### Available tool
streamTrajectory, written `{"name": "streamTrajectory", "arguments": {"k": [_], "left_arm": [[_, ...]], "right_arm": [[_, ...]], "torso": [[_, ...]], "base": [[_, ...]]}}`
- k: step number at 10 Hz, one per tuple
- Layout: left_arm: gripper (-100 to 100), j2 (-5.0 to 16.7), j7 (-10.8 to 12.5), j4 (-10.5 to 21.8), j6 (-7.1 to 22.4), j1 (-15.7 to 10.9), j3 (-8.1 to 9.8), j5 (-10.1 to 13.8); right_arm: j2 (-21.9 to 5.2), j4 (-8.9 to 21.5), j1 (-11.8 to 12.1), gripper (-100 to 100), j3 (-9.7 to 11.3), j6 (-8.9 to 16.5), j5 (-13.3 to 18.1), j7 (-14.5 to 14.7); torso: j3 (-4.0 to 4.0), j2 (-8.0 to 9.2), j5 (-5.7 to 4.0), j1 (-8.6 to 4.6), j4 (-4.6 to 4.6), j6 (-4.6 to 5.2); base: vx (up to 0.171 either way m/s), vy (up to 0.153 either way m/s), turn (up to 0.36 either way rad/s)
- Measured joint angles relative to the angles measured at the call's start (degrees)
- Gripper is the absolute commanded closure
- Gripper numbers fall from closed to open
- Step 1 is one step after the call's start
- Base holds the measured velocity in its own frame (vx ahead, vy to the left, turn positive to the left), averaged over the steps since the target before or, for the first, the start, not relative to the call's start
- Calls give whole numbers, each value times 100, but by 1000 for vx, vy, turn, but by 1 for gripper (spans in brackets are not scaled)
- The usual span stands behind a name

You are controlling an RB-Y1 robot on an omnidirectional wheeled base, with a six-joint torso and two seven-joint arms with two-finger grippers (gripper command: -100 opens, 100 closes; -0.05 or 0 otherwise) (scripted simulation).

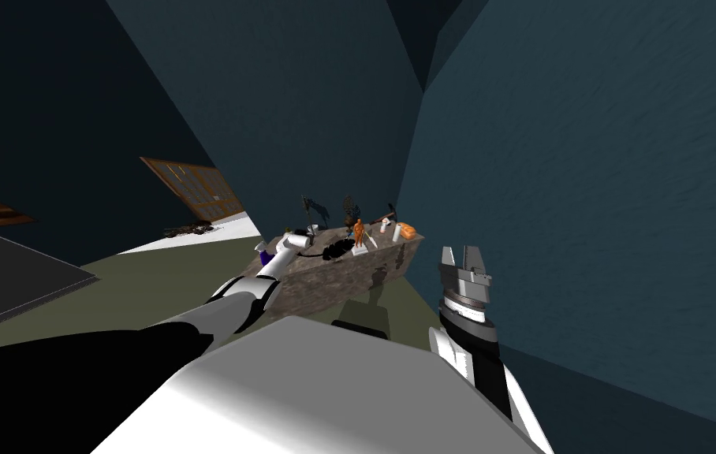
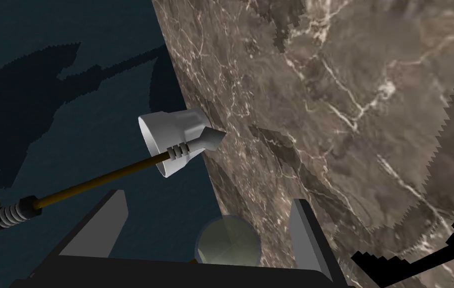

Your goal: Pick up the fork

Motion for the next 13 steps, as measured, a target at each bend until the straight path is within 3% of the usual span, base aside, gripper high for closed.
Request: {"name": "streamTrajectory", "arguments": {"k": [3, 6, 11, 12, 13], "left_arm": [[-100, 205, -89, 606, 407, -353, 119, 112], [-100, 367, -148, 1032, 921, -532, 243, 194], [-100, 590, -278, 1801, 1446, -812, 425, 310], [-100, 674, -359, 2128, 1529, -940, 486, 357], [-100, 689, -362, 2173, 1657, -942, 515, 355]], "right_arm": [[0, 0, 0, 0, 0, 0, 0, 0], [0, 0, 0, 0, 0, 0, 0, 0], [0, 0, 0, 0, -1, 0, 0, 0], [-1, 0, 0, 0, -1, 0, 0, 0], [-1, 0, 0, 0, -1, 0, 0, 0]], "torso": [[-1, -2, 1, 10, 1, 1], [-2, -4, 3, 9, -1, 0], [-1, -1, 5, 18, 0, -1], [-1, -2, 5, 25, 0, -1], [-1, -1, 6, 22, 0, 0]], "base": [[25, 39, -22], [25, 34, -12], [25, 57, -14], [24, 72, -8], [46, 85, -8]]}}
